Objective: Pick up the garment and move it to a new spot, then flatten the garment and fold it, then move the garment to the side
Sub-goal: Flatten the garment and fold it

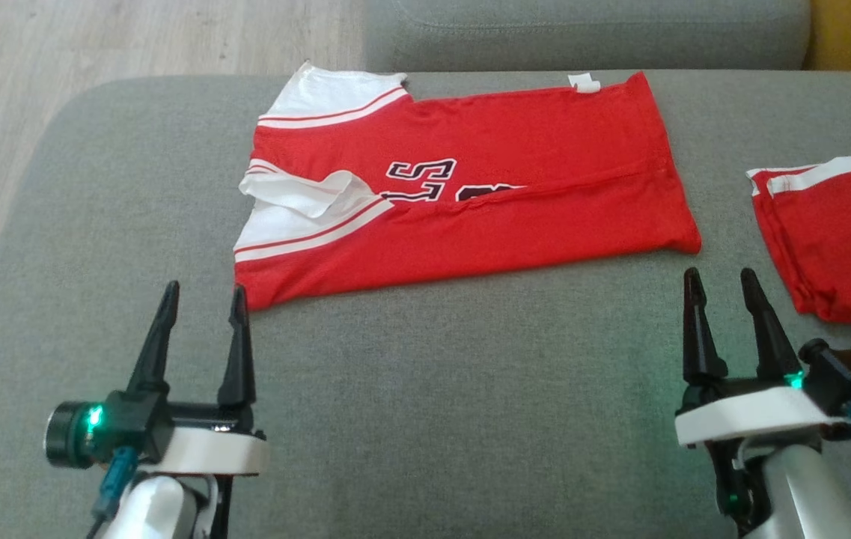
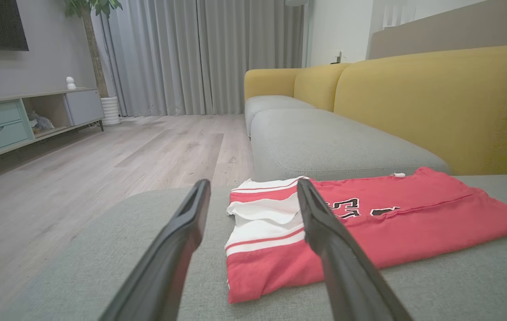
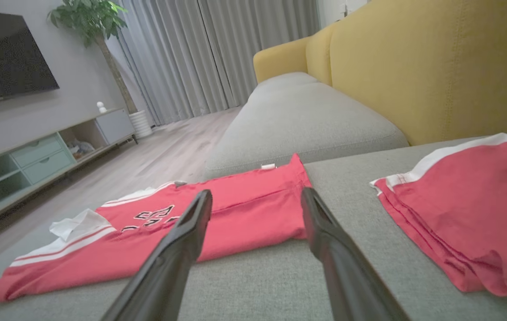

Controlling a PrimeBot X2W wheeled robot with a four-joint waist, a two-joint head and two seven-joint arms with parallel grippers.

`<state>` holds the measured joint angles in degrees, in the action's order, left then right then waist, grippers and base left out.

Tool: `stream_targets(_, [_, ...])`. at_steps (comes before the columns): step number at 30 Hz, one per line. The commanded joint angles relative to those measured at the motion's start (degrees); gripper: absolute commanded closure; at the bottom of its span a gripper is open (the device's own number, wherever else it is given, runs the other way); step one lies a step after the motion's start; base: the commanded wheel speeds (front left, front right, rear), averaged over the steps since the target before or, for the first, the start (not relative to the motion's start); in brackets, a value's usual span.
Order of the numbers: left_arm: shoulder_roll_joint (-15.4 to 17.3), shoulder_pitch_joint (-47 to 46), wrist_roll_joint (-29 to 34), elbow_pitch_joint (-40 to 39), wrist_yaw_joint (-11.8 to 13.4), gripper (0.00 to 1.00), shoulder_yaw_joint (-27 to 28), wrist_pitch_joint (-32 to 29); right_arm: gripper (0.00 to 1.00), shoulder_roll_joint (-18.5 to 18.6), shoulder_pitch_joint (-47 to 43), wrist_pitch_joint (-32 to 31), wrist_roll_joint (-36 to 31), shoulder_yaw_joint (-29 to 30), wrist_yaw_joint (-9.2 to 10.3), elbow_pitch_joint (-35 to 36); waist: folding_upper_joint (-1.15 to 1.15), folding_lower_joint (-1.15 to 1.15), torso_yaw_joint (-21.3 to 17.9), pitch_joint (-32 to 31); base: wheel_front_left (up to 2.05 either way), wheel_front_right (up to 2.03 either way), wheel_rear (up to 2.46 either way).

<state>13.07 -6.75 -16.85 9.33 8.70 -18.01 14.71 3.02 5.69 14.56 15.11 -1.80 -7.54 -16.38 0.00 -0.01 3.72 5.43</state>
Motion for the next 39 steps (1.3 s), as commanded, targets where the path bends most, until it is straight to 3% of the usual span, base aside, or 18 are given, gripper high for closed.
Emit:
stream_targets(1, [0.51, -2.5, 0.55, -1.39, -0.23, 0.0, 2.9, 0.29, 0.0, -0.1, 2.18, 0.43, 0.21, -1.59, 0.05, 2.59, 0.0, 0.01, -0.25, 0.33, 0.0, 0.0, 0.0])
stream_targets(5, [0.46, -3.61, 2.36, 1.06, -2.12, 0.0, 4.09, 0.29, 0.0, -0.12, 2.89, 0.43, 0.69, -2.34, 0.05, 4.23, 0.0, 0.01, -1.13, 1.96, 0.0, 0.0, 0.0])
stream_targets(20, [1.52, -18.81, 1.05, 26.36, -6.73, 0.0, 3.71, -5.14, 0.0, -0.13, 5.99, 0.43, 0.49, -5.9, 0.05, 6.73, 0.0, 0.01, -5.05, 10.83, 0.0, 0.0, 0.0])
stream_targets(27, [1.7, -23.42, -2.14, 36.47, -6.08, 0.0, 6.2, -9.5, 0.0, -0.13, 6.9, 0.43, 1.36, -6.52, 0.05, 7.46, 0.0, 0.01, -7.08, 13.38, 0.0, 0.0, 0.0])
stream_targets(30, [2.14, -24.68, -2.05, 39.88, -6.95, 0.0, 5.36, -12.18, 0.0, -0.13, 7.15, 0.43, 1.7, -6.86, 0.05, 7.75, 0.0, 0.01, -7.73, 13.84, 0.0, 0.0, 0.0])
stream_targets(31, [2.2, -24.91, -2.04, 40.63, -7.57, 0.64, 4.97, -12.79, 0.0, -0.13, 7.18, 0.43, 1.8, -6.9, 0.05, 7.79, 0.0, 0.01, -7.9, 13.78, 0.0, 0.0, 0.0])
stream_targets(32, [2.29, -25.13, -2.03, 41.15, -8.19, 1.0, 4.65, -13.02, 0.0, -0.13, 7.19, 0.43, 1.9, -6.84, 0.05, 7.81, 0.0, 0.01, -8.04, 13.66, 0.0, 0.0, 0.0])
stream_targets(39, [1.65, -25.99, -1.87, 39.33, -7.7, 1.0, 4.79, -3.95, 0.0, -0.14, 7.16, 0.42, 0.37, -6.21, 0.05, 4.13, 0.0, 0.01, -7.2, 10.53, 0.0, 0.0, 0.0])
